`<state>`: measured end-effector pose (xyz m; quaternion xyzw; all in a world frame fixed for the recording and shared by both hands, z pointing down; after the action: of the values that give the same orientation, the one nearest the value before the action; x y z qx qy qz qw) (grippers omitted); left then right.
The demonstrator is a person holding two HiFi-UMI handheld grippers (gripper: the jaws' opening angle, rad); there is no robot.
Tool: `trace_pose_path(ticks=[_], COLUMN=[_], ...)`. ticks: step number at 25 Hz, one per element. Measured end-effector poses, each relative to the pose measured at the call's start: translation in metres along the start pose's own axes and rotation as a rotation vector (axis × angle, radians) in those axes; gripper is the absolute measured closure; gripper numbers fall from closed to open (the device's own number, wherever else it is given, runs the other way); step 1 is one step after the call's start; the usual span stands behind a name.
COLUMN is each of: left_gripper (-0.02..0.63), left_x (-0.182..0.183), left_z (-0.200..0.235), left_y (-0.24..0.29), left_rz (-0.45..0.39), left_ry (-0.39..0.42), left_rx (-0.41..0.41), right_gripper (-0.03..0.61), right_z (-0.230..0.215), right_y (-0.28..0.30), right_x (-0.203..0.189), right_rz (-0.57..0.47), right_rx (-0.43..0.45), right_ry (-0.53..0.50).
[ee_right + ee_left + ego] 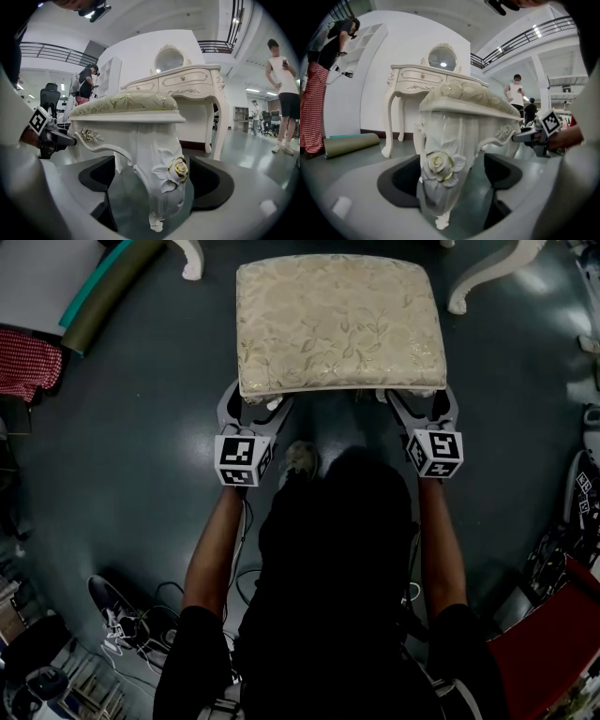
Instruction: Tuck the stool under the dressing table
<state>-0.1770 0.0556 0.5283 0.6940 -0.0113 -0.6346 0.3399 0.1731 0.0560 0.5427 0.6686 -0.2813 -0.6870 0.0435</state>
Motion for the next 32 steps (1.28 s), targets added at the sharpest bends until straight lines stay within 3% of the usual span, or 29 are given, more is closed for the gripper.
trace_pose_path(ticks=[12, 14, 16, 32], left_gripper=[0.210, 0.213, 0.218, 0.230], left_x=[0.009, 0.009, 0.008, 0.006], left_z=[0.004, 0.004, 0.005, 0.004], left_y=[0.020, 0.021, 0.020, 0.012], left_rz=[0.011, 0.004, -0.014, -0.181], left_ry=[0.049, 0.043, 0.041, 0.047], left_rx=[-0.031, -0.034, -0.037, -0.030], right_gripper=[0.086, 0.108, 0.176, 0.202], right_z=[-0.004, -0.006, -0.008, -0.004], right_y=[0.035, 0.037, 0.036, 0.026], right_x=[-0.001, -0.001, -0.001, 0.001], right_rz=[0.040, 0.035, 0.024, -0.035], right_rx=[0.105, 0.089, 0.066, 0.016], right_ry=[-0.024, -0.029, -0.033, -0.056])
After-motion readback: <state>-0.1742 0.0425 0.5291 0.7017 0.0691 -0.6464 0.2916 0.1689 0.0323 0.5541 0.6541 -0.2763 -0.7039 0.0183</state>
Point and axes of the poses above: the fingertips, and each gripper's own axes: y forward along the fingers, z to its left, x out of its top, the point moved 9 cm from there along -y, backward along the fingers, and after that the axes turned 4 degrees about z, right-handed, at the moved point
